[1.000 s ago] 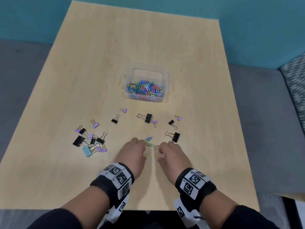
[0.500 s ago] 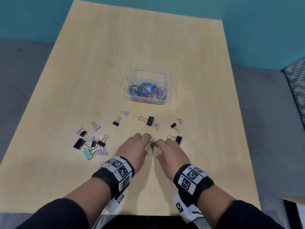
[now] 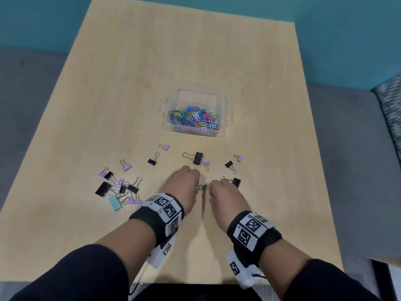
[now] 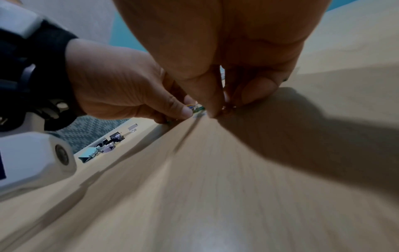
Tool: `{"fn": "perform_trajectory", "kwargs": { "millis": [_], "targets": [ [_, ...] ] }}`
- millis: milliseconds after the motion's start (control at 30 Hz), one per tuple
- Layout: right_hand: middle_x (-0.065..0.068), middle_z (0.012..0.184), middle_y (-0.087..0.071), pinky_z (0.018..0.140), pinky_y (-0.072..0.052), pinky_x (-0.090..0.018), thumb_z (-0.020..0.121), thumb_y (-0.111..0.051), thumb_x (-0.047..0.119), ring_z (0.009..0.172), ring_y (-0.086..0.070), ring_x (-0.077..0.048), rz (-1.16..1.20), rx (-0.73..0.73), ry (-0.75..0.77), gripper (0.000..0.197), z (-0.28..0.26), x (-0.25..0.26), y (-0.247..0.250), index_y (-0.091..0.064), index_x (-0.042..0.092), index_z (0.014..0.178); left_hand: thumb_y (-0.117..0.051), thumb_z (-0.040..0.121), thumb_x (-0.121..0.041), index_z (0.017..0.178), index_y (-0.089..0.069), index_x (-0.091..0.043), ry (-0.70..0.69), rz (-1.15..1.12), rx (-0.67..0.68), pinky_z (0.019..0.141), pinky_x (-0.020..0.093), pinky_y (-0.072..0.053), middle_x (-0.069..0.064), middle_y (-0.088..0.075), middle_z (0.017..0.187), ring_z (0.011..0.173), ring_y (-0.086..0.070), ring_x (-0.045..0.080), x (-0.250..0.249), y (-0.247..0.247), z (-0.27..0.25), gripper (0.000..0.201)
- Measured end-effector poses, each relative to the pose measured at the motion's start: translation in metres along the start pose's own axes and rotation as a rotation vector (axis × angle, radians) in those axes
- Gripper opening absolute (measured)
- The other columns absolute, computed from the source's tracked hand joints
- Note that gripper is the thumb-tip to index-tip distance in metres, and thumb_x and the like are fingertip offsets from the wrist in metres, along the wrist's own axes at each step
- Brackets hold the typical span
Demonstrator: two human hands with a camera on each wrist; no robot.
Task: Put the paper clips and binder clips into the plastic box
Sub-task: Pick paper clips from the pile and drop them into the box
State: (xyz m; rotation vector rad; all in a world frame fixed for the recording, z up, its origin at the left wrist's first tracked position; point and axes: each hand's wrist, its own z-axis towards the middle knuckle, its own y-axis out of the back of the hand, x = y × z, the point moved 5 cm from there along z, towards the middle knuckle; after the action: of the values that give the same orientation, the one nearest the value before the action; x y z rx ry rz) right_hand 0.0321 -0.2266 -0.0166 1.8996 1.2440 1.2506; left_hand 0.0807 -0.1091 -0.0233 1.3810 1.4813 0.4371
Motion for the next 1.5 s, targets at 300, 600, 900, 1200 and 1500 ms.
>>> {"fn": "perform_trajectory", "kwargs": {
  "millis": [300, 600, 900, 1200, 1500],
  "targets": [
    [0.003, 0.086, -0.036, 0.055, -0.024, -0.024, 0.085, -0.043, 0.0, 0.08, -0.038, -0.02, -0.028, 0.052, -0.075, 0.024, -0.016, -0.011, -0.003, -0.036, 0.023, 0.082, -0.055, 0.086, -0.006, 0.101, -0.049, -0.014, -0.041, 0.191, 0.059, 0.068, 0.027, -0.031, 0.005, -0.046, 0.107, 0.092, -0.045, 0.021, -0.005, -0.003, -0.003, 0.018],
    [0.0, 0.1, -0.047, 0.067, -0.031, -0.03, 0.093, -0.048, 0.016, 0.086, -0.033, -0.017, 0.007, -0.028, -0.098, 0.016, -0.01, -0.002, -0.008, -0.036, 0.023, 0.084, -0.05, 0.088, -0.005, 0.098, -0.044, -0.015, -0.082, 0.223, 0.047, 0.065, 0.026, -0.025, 0.005, -0.049, 0.105, 0.08, -0.035, 0.017, 0.004, -0.002, -0.018, 0.016],
    [0.009, 0.071, -0.03, 0.055, -0.023, -0.023, 0.078, -0.039, -0.005, 0.08, -0.032, -0.02, -0.034, 0.026, 0.081, 0.026, -0.013, 0.008, -0.016, -0.034, 0.02, 0.077, -0.047, 0.093, -0.013, 0.084, -0.032, -0.021, -0.056, 0.142, -0.01, 0.065, 0.027, -0.026, -0.002, -0.037, 0.089, 0.078, -0.033, 0.016, 0.024, 0.002, -0.029, 0.019],
    [0.0, 0.083, -0.04, 0.058, -0.031, -0.033, 0.082, -0.046, -0.005, 0.077, -0.038, -0.022, -0.228, 0.056, 0.201, 0.027, 0.021, 0.012, 0.009, -0.037, 0.019, 0.091, -0.048, 0.093, -0.014, 0.081, -0.033, -0.019, -0.038, 0.125, -0.006, 0.064, 0.029, -0.03, -0.002, -0.037, 0.086, 0.076, -0.038, 0.017, 0.036, 0.004, -0.034, 0.019],
    [-0.003, 0.091, -0.029, 0.044, -0.017, -0.027, 0.081, -0.047, -0.007, 0.054, -0.026, -0.011, -0.252, 0.112, 0.156, 0.027, 0.021, 0.011, 0.014, -0.032, 0.015, 0.083, -0.049, 0.092, -0.014, 0.08, -0.035, -0.02, -0.031, 0.127, 0.01, 0.062, 0.028, -0.031, -0.003, -0.039, 0.086, 0.075, -0.039, 0.017, 0.037, 0.003, -0.031, 0.02]
  ]
}}
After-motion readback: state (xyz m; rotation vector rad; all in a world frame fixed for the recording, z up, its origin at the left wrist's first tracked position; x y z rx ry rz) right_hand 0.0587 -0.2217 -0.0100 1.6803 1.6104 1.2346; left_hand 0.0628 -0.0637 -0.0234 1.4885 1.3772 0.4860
